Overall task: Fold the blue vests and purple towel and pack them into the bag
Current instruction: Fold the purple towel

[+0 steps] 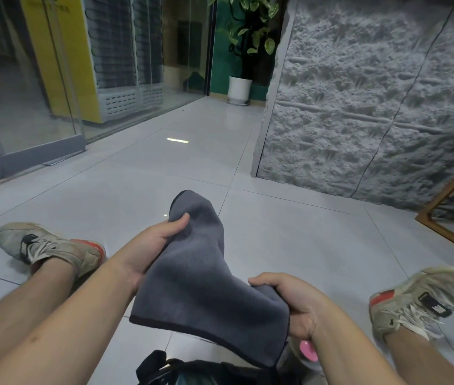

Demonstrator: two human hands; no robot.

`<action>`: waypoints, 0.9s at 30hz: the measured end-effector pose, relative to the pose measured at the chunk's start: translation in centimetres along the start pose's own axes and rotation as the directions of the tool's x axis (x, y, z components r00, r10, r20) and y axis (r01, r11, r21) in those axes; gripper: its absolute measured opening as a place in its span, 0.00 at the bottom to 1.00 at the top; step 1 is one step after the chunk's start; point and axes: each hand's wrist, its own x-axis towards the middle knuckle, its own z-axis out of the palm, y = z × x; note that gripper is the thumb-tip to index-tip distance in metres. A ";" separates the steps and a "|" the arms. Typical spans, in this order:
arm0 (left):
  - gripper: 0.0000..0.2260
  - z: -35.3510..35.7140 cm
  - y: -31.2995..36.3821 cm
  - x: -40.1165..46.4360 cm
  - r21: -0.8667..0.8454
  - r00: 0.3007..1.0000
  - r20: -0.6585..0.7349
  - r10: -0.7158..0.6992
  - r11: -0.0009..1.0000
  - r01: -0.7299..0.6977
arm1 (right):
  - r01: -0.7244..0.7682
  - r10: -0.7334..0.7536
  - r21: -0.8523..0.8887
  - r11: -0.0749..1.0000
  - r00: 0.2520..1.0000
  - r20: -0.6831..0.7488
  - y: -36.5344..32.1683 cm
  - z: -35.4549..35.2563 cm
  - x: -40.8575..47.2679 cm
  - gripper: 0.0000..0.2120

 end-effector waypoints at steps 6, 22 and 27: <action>0.19 0.1 -0.2 0.2 0.046 1.000 -0.005 0.017 0.999 -0.017 | 0.025 -0.024 0.005 1.000 0.997 -0.073 -0.2 -1.0 0.7 0.14; 0.23 -3.7 2.9 4.9 0.497 0.952 -0.095 0.292 0.842 -0.209 | 0.581 -0.595 -0.149 0.800 0.739 -0.317 -7.3 -3.0 -0.6 0.22; 0.19 -4.0 1.8 5.1 0.430 0.971 -0.105 0.214 0.890 -0.150 | 0.597 -0.649 -0.257 0.760 0.713 -0.265 -7.2 -2.9 -0.4 0.31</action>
